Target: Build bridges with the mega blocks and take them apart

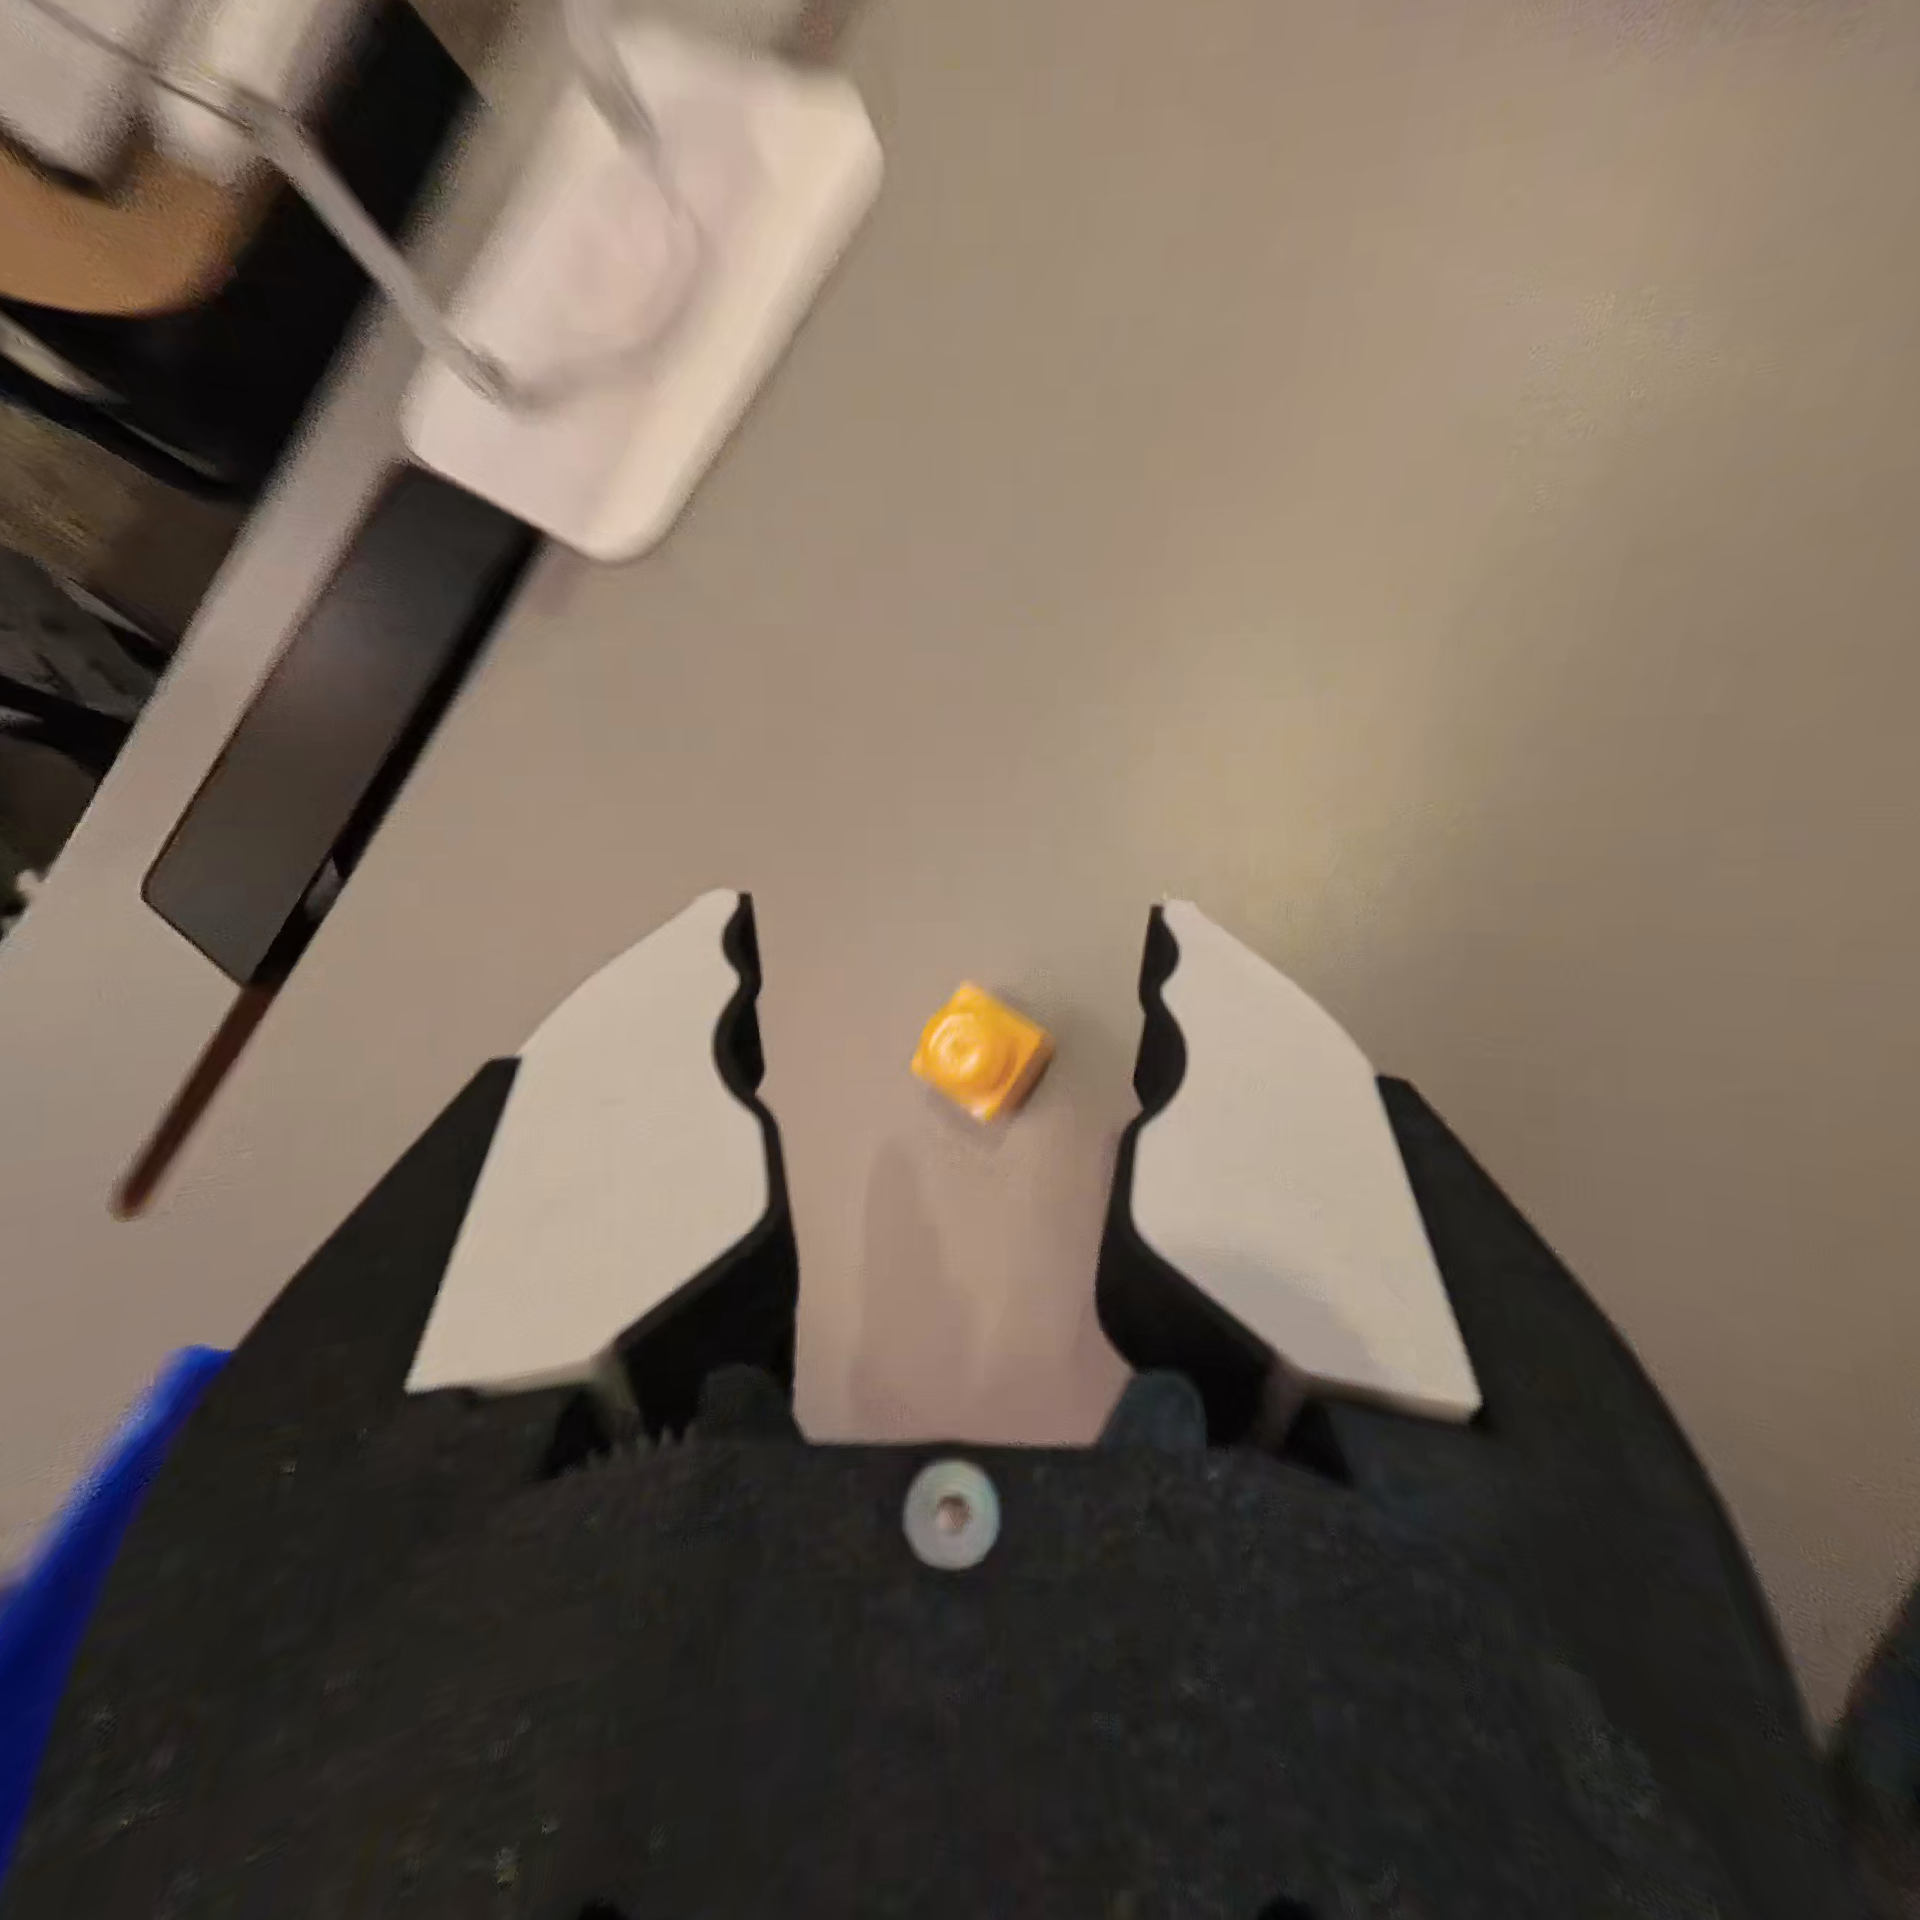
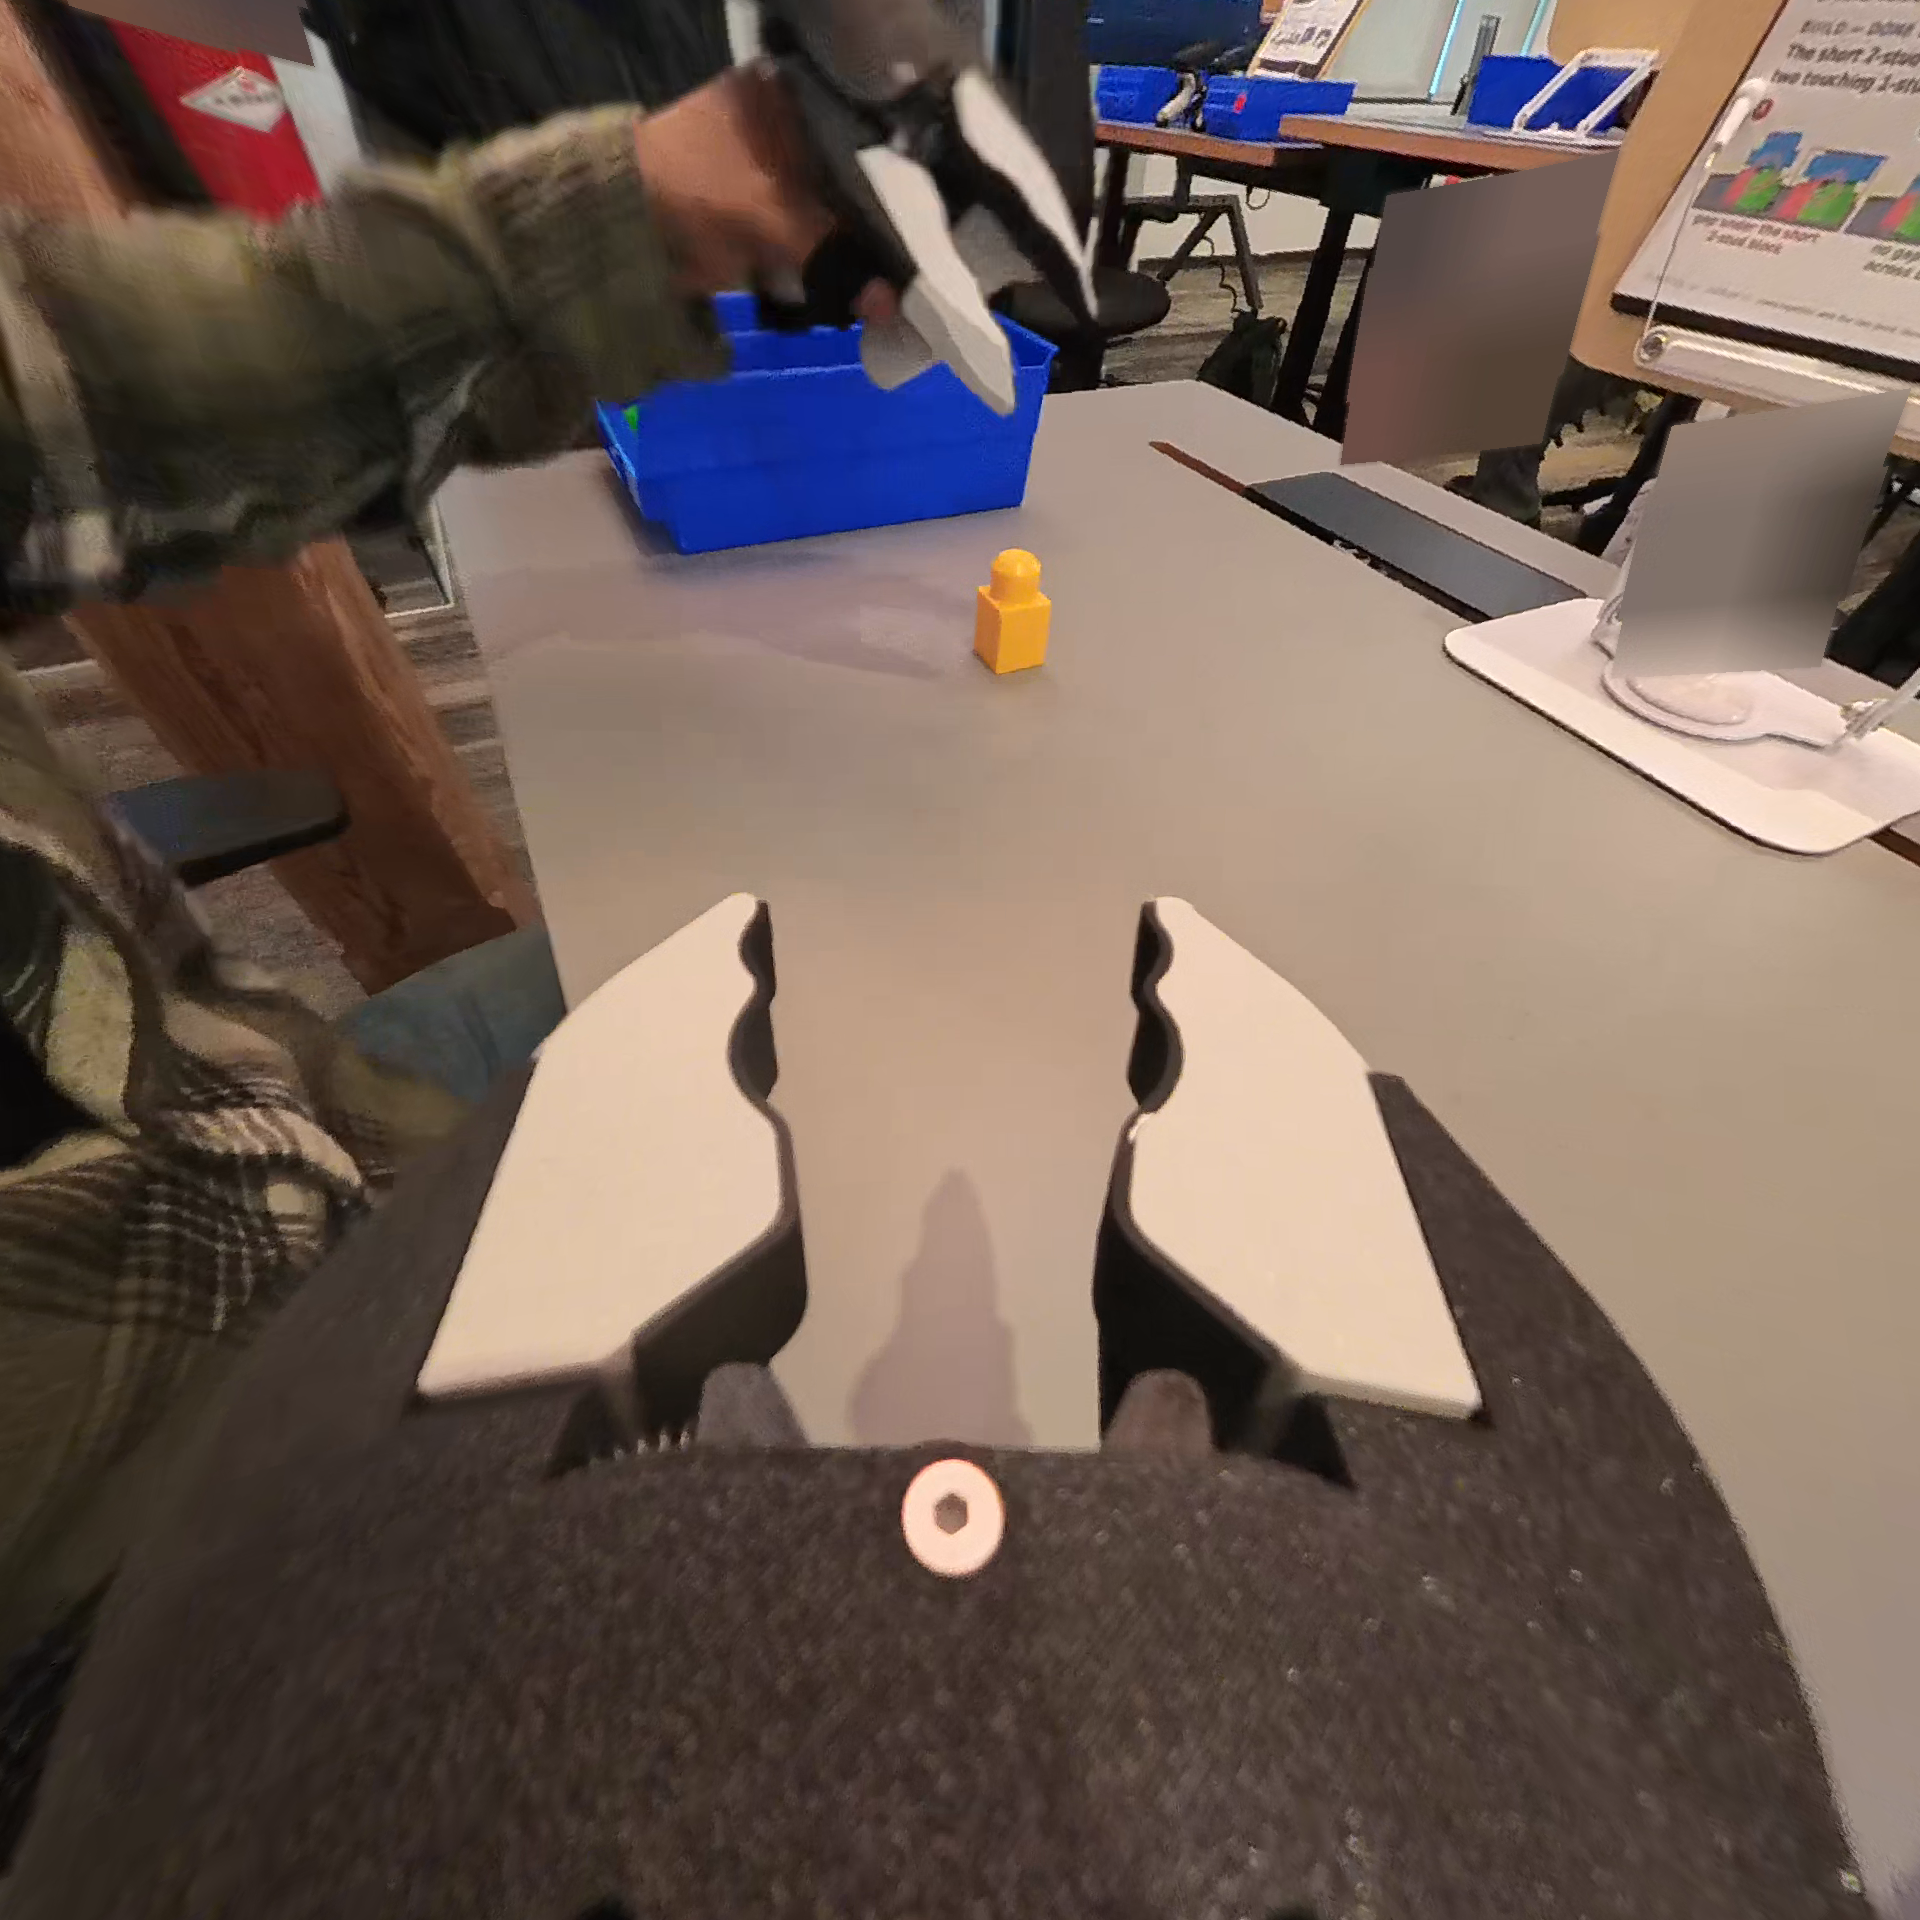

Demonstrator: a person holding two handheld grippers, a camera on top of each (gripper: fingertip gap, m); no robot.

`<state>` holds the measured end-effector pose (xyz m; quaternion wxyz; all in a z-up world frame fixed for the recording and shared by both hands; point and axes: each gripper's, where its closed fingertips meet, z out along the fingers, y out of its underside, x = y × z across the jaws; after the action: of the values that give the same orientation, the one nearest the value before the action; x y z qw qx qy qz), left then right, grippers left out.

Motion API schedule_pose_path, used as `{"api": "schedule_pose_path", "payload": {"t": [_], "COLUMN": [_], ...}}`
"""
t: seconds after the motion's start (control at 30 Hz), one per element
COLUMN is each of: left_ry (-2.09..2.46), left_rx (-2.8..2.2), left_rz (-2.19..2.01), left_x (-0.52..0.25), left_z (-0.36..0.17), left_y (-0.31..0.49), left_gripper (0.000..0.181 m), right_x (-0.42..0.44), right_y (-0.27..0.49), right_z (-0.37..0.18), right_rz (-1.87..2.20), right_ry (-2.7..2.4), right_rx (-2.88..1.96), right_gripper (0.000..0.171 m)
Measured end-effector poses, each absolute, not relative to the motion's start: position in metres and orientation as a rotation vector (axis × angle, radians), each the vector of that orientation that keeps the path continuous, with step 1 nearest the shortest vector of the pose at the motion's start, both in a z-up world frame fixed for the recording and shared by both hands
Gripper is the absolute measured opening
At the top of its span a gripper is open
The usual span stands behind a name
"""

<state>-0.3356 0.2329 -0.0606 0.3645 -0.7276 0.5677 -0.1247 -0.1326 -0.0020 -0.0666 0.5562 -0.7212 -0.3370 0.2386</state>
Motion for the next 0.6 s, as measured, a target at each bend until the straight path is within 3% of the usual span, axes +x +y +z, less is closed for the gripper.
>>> {"api": "schedule_pose_path", "payload": {"t": [0.03,0.27,0.6], "left_ry": [1.298,0.515,0.51], "left_rx": [-1.828,-1.545,-1.462], "left_rz": [-0.429,-0.796,-0.637], "left_x": [-0.339,-0.391,-0.412], "left_z": [-0.054,-0.042,-0.057], "left_y": [0.231,0.215,0.215], "left_gripper": [0.069,0.061,0.058], "right_x": [-0.133,-0.144,-0.184], "right_y": [0.002,0.036,0.067], "right_z": [-0.067,-0.061,-0.056], "right_rz": [0.561,0.545,0.462], "right_ry": [-0.781,-0.672,-0.731], "right_rx": [-1.705,-1.71,-1.733], "right_gripper": [0.068,0.074,0.076]}}
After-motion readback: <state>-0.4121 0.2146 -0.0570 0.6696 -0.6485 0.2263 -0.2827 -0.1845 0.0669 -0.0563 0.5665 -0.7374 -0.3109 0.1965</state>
